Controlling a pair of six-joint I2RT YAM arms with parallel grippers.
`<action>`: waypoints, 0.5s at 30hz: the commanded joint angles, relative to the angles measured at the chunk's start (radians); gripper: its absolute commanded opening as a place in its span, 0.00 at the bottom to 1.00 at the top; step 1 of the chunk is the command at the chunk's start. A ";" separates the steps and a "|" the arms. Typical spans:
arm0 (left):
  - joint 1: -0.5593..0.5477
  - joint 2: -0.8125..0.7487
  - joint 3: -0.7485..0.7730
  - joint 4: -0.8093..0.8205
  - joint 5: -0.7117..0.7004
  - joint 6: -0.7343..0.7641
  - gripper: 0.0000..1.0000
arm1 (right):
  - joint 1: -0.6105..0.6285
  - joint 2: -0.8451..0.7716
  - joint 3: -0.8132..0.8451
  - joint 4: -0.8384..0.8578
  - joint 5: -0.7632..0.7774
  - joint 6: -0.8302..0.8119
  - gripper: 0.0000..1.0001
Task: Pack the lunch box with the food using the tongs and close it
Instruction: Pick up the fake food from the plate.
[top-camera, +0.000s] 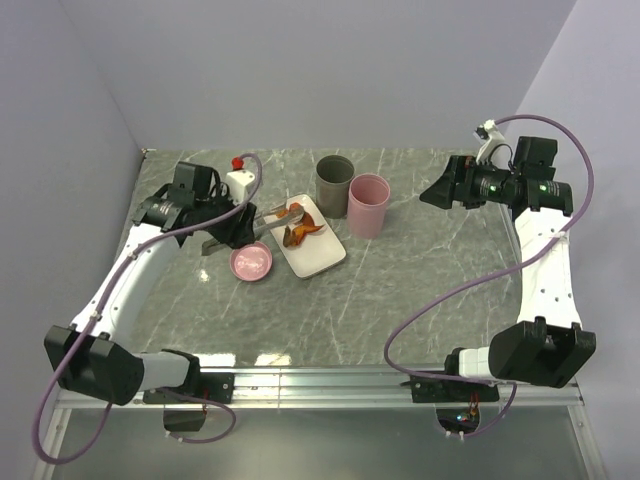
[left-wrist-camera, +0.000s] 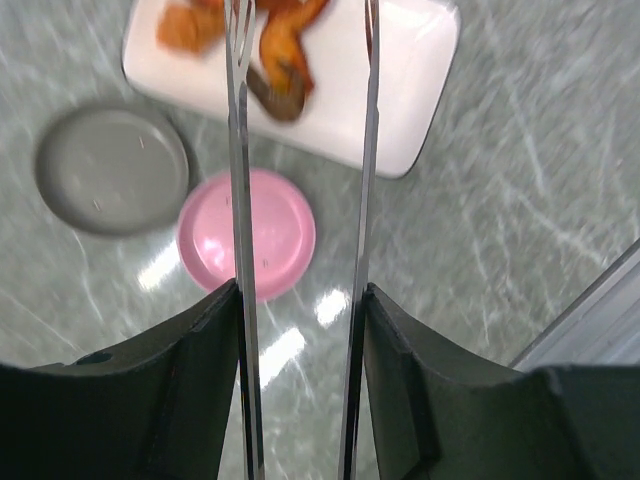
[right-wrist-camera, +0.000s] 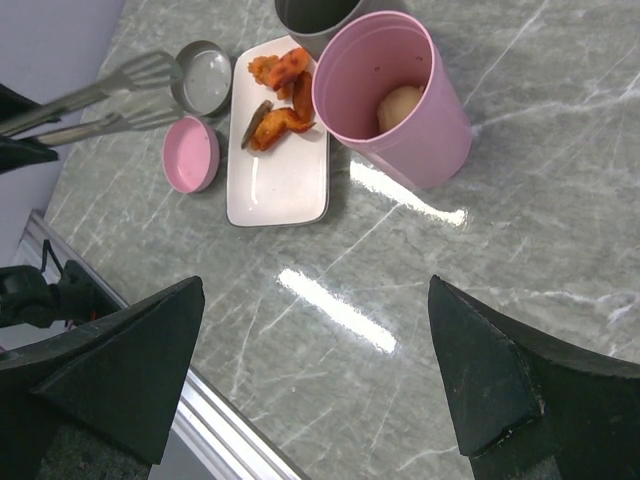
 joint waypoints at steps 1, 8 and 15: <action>0.043 -0.005 -0.043 0.039 0.013 0.015 0.54 | -0.006 -0.036 -0.011 0.018 0.007 0.009 1.00; 0.154 0.123 0.039 -0.027 0.052 0.233 0.54 | -0.006 -0.033 -0.002 0.004 0.010 -0.005 1.00; 0.155 0.172 0.067 -0.010 0.018 0.357 0.54 | -0.006 -0.030 -0.014 0.007 0.012 -0.006 1.00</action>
